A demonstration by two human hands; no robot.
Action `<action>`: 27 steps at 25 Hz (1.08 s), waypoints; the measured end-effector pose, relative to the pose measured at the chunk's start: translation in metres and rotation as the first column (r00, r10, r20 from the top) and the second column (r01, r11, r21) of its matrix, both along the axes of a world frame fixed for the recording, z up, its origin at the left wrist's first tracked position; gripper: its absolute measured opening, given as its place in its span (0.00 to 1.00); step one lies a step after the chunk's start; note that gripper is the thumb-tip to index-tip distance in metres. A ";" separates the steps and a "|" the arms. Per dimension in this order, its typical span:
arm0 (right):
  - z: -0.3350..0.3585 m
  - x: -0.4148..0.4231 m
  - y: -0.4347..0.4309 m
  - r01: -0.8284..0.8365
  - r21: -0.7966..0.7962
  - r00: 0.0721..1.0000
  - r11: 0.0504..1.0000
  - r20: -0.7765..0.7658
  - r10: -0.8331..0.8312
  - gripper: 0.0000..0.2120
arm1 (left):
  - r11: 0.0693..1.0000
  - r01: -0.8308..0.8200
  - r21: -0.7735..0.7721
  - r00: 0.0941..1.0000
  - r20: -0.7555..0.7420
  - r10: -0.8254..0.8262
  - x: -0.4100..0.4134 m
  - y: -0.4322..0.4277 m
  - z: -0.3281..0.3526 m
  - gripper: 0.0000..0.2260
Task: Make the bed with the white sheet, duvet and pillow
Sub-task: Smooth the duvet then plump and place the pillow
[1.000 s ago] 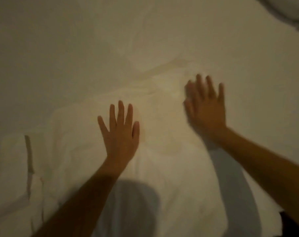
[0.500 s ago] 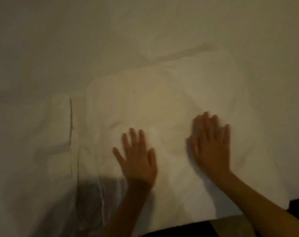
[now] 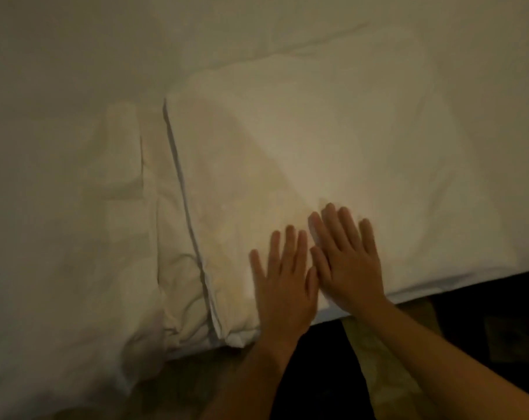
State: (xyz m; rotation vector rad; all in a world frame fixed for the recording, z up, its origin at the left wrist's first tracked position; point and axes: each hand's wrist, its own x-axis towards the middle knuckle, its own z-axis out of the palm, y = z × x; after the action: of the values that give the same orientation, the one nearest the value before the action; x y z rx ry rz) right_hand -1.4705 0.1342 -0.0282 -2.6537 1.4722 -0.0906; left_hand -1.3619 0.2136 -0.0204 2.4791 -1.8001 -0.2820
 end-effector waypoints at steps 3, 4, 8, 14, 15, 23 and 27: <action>-0.008 -0.059 -0.017 0.035 -0.039 0.990 0.999 -0.135 -0.040 0.29 | 1.000 0.026 -0.004 0.994 0.104 -0.026 0.045 0.050 -0.022 0.29; -0.007 -0.084 -0.026 0.079 -0.063 0.984 0.995 -0.158 -0.088 0.29 | 1.000 0.015 -0.001 0.988 0.156 -0.015 0.060 0.061 -0.024 0.30; 0.006 -0.110 -0.036 0.179 -0.130 0.980 0.975 -0.059 -0.188 0.27 | 0.996 -0.005 -0.085 0.990 0.138 0.016 0.053 0.043 0.003 0.27; 0.013 -0.094 -0.107 0.158 -0.013 0.985 0.987 -0.066 -0.158 0.26 | 0.906 0.415 -0.084 0.907 0.108 -0.406 0.004 -0.117 0.007 0.27; 0.016 -0.109 -0.118 0.259 0.035 0.965 0.965 -0.058 -0.257 0.27 | 0.928 0.371 -0.040 0.924 0.111 -0.365 0.016 -0.131 -0.001 0.27; 0.040 -0.163 -0.176 0.422 0.801 0.664 0.425 0.046 -0.746 0.46 | 0.727 0.685 -0.057 0.728 -0.004 -0.686 0.015 -0.305 0.024 0.38; 0.034 -0.164 -0.215 0.352 0.883 0.754 0.312 -0.070 -0.653 0.47 | 0.349 0.751 0.561 0.432 -0.018 -0.902 -0.052 -0.416 0.037 0.62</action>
State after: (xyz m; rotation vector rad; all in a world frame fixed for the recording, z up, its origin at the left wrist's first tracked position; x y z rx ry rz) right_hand -1.6349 -0.0803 0.0062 -1.2154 1.5881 0.1578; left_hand -1.4139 -0.2029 0.0163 1.4816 -3.4400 -0.4694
